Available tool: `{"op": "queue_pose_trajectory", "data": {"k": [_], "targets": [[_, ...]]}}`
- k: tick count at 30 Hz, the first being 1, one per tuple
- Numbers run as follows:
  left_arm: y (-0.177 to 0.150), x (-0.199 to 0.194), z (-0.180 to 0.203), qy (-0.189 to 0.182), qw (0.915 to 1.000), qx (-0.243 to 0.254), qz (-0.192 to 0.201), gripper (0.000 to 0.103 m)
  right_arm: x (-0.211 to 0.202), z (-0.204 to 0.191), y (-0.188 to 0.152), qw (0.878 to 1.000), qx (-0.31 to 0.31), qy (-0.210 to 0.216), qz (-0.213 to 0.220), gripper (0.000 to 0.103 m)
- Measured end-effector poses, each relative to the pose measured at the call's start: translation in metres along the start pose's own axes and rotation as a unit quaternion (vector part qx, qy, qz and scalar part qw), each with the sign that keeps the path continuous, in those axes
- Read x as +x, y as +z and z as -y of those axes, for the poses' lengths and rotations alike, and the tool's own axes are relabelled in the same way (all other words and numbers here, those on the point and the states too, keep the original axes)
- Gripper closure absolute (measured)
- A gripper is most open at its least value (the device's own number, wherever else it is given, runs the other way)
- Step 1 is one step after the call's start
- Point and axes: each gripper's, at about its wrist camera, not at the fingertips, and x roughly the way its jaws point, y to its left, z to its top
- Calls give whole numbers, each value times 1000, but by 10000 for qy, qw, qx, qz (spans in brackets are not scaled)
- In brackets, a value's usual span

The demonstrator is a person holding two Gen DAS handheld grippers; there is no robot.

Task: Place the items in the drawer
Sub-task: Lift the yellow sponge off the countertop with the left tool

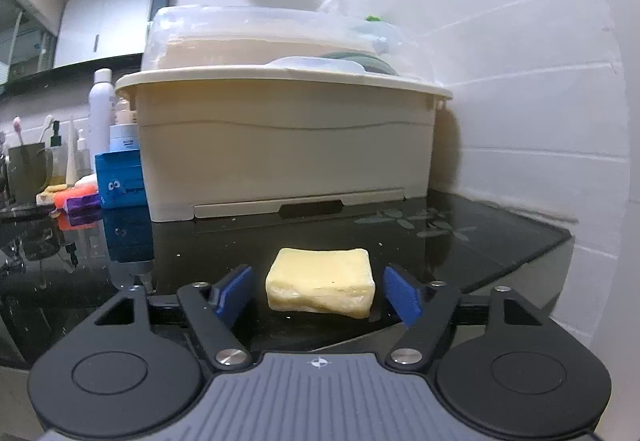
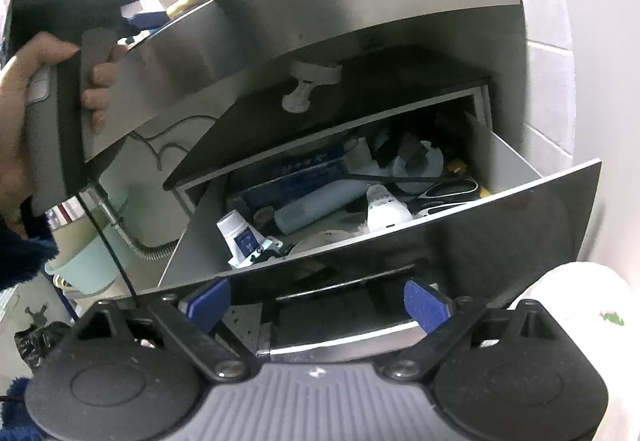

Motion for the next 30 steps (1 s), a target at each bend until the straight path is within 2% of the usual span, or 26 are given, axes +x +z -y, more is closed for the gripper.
{"op": "queue_pose_trajectory", "data": {"k": [8,15,22,30], "targets": [[-5,8,4,6,9998,41,204,30,2,1,0,10000,46,-34,-50,9],[-13,10,4,6,9988,86,475,48,2,2,-1,10000,46,-32,-72,9],[-13,5,0,-127,9988,55,467,51,5,2,-1,9999,24,-35,-112,9],[-10,-12,-7,-430,9975,258,497,51,6,1,-1,9999,-6,-32,-144,9]]}}
